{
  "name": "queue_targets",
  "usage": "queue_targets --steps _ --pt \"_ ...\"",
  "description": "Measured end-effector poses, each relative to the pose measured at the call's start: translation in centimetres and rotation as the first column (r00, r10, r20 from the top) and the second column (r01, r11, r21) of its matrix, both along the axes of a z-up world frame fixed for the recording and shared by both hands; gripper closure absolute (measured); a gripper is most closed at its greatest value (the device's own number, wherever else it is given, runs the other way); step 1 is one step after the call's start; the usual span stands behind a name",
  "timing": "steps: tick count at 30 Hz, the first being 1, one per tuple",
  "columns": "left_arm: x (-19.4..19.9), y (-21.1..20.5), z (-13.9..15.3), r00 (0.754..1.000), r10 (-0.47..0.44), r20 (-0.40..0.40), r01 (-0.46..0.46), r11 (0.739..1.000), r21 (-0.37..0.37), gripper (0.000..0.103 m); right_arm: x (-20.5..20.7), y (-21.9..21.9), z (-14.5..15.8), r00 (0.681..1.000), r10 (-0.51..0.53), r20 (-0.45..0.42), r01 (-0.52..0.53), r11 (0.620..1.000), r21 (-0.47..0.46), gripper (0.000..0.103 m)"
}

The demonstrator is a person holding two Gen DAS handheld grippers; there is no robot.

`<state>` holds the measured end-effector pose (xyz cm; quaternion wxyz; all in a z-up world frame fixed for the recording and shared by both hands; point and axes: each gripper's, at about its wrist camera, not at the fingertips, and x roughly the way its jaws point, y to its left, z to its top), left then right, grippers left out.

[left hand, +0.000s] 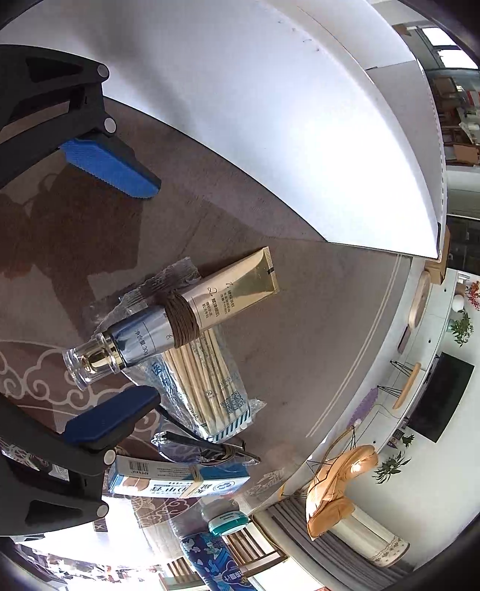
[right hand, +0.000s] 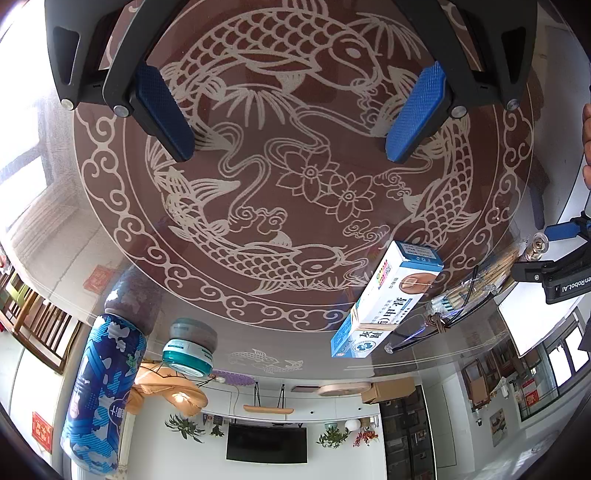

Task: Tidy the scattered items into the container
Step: 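Grasp the gold-and-silver tube with the left gripper and lift it, then grasp the ointment box with the right gripper while the left gripper holds the tube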

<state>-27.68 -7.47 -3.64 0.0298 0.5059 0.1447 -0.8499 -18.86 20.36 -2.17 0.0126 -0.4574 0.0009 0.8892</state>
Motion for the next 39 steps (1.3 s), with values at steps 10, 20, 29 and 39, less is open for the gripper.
queue_targets --steps 10,20,29,39 --pt "4.9 0.4 1.2 0.994 -0.091 -0.058 0.091 0.996 -0.014 0.075 0.0 0.0 0.0 1.0 0.0 0.0 0.0 1.0 0.0 0.0" --pt "16.2 1.7 0.3 0.976 -0.205 -0.074 0.195 0.974 -0.115 0.075 0.0 0.0 0.0 1.0 0.0 0.0 0.0 1.0 0.0 0.0" --pt "17.0 2.4 -0.1 0.967 -0.24 -0.084 0.221 0.956 -0.192 0.032 0.0 0.0 0.0 1.0 0.0 0.0 0.0 1.0 0.0 0.0" --pt "17.4 2.0 -0.9 0.975 -0.21 -0.067 0.189 0.952 -0.24 0.007 0.2 -0.1 0.1 1.0 0.0 0.0 0.0 1.0 -0.001 0.0"
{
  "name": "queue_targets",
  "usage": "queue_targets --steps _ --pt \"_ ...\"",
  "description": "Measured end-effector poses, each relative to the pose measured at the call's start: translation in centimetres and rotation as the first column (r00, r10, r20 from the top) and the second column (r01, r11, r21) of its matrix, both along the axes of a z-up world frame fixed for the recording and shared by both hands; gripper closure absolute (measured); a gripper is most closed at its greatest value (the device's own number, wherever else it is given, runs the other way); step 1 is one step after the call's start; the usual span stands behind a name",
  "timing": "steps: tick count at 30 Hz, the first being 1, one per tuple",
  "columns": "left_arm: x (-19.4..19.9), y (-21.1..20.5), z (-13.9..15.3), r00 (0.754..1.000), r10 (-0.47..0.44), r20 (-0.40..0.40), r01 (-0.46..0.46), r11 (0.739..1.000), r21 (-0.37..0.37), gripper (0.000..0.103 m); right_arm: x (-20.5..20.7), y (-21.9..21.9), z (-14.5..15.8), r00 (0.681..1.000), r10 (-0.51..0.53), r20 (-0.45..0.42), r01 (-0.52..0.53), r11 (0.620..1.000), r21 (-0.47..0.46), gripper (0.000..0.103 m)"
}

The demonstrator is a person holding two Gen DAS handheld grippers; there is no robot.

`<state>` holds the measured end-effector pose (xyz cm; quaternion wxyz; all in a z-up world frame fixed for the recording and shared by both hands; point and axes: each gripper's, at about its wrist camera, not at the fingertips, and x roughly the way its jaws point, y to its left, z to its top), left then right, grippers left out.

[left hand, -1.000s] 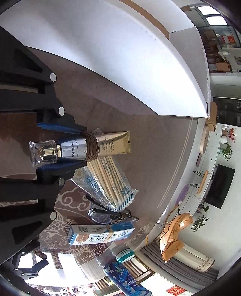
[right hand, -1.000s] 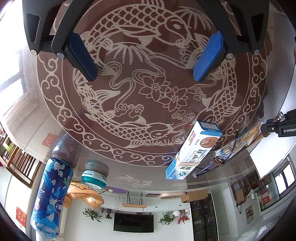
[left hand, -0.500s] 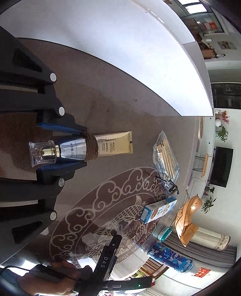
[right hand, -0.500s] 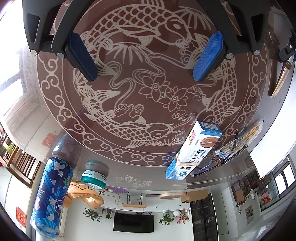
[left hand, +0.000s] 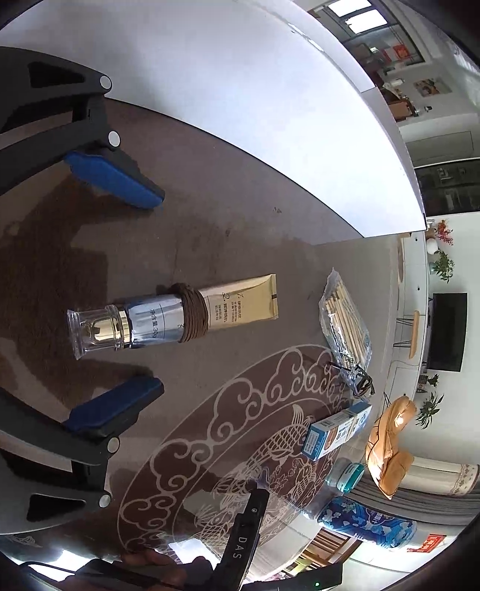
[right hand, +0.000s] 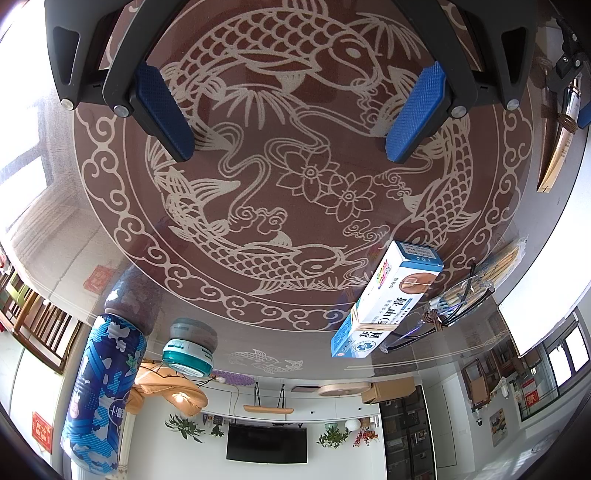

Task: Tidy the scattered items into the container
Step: 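Grasp the ointment box with the right gripper while the left gripper holds the tube, then lift the ointment box with the right gripper while the left gripper holds the tube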

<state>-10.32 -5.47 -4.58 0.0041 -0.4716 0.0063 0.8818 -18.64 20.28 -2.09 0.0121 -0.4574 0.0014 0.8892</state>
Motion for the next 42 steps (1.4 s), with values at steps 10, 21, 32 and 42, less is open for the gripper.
queue_targets --steps 10,21,32,42 --pt "-0.7 -0.4 0.2 1.0 0.009 0.007 -0.009 1.0 -0.001 0.006 -3.2 -2.6 1.7 0.989 0.145 -0.04 -0.15 0.977 -0.153 0.0" --pt "-1.3 -1.2 0.7 0.999 -0.006 -0.05 0.007 1.0 0.008 0.061 -9.9 -8.1 0.7 0.976 0.215 -0.023 -0.215 0.977 0.003 0.051" --pt "1.9 2.6 1.0 0.992 -0.122 -0.037 0.124 0.991 0.049 0.073 5.4 -4.0 0.7 0.952 0.301 -0.06 -0.303 0.953 -0.023 0.061" --pt "5.2 5.6 0.8 0.986 -0.143 -0.08 0.143 0.99 -0.011 0.05 13.2 -2.8 0.4 0.979 0.2 -0.03 -0.199 0.979 0.029 0.011"
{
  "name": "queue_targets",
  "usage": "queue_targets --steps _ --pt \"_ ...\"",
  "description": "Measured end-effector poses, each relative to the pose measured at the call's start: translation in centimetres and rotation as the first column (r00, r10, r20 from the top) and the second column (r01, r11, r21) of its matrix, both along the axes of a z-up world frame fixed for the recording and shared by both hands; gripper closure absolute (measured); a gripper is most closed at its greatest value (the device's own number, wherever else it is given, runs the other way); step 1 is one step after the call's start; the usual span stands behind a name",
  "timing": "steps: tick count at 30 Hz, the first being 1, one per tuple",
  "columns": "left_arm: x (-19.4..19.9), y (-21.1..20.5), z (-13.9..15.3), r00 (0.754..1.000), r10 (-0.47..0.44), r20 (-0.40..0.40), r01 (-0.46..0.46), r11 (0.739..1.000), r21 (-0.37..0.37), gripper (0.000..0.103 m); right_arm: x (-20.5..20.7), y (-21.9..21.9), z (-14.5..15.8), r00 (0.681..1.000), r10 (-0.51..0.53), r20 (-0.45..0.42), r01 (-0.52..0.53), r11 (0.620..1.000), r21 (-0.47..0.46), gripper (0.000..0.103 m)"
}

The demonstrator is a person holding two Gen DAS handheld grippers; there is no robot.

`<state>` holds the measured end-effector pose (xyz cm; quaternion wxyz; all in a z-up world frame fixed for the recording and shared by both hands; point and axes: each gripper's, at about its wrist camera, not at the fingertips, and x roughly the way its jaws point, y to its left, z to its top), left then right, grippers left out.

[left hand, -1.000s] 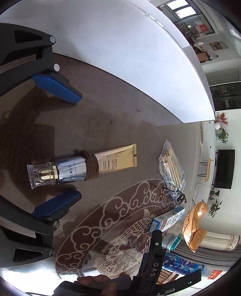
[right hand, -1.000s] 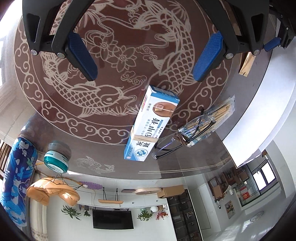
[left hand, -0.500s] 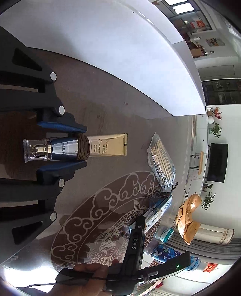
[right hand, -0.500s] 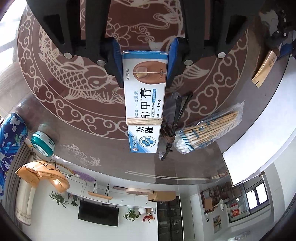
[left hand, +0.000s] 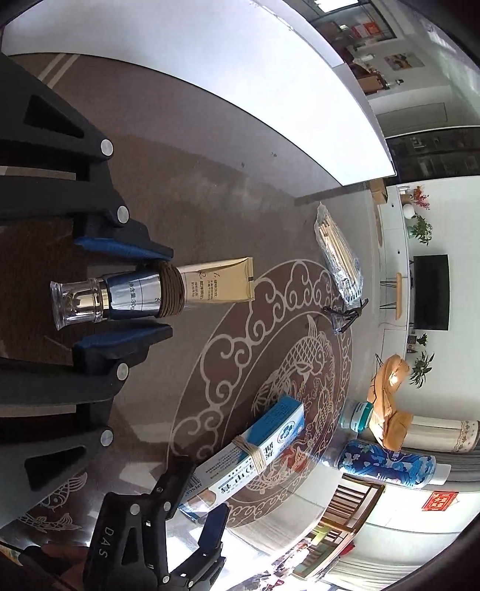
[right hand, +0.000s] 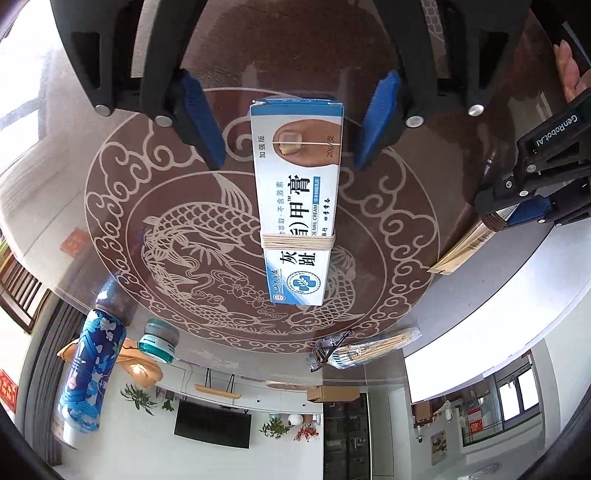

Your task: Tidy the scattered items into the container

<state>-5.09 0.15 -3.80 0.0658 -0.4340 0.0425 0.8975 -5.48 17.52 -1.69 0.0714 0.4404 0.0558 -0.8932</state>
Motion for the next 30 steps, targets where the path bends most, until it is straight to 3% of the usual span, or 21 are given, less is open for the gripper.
queue_targets --steps 1,2,6,11,30 --pt "-0.11 0.04 -0.12 1.0 0.007 0.005 -0.007 1.0 -0.013 0.027 -0.23 -0.07 -0.13 1.0 0.001 0.01 -0.001 1.0 0.001 0.006" --pt "-0.29 -0.05 -0.24 1.0 0.019 0.014 -0.018 1.0 -0.019 0.019 -0.3 -0.11 -0.11 1.0 0.004 0.012 -0.004 1.0 -0.001 0.006" --pt "-0.62 -0.7 -0.43 0.999 0.04 0.032 -0.04 0.999 0.009 0.016 -0.73 0.0 -0.31 1.0 0.008 0.021 -0.008 1.0 -0.015 0.005" --pt "-0.82 -0.39 -0.76 0.998 0.035 0.048 -0.035 0.999 0.001 0.002 -0.83 0.24 -0.38 1.0 -0.007 0.028 0.008 1.0 -0.019 0.002" --pt "-0.9 -0.24 -0.84 0.998 0.029 0.056 -0.029 1.0 0.002 0.0 -1.01 0.37 -0.42 0.999 -0.013 0.032 0.014 1.0 -0.022 0.001"
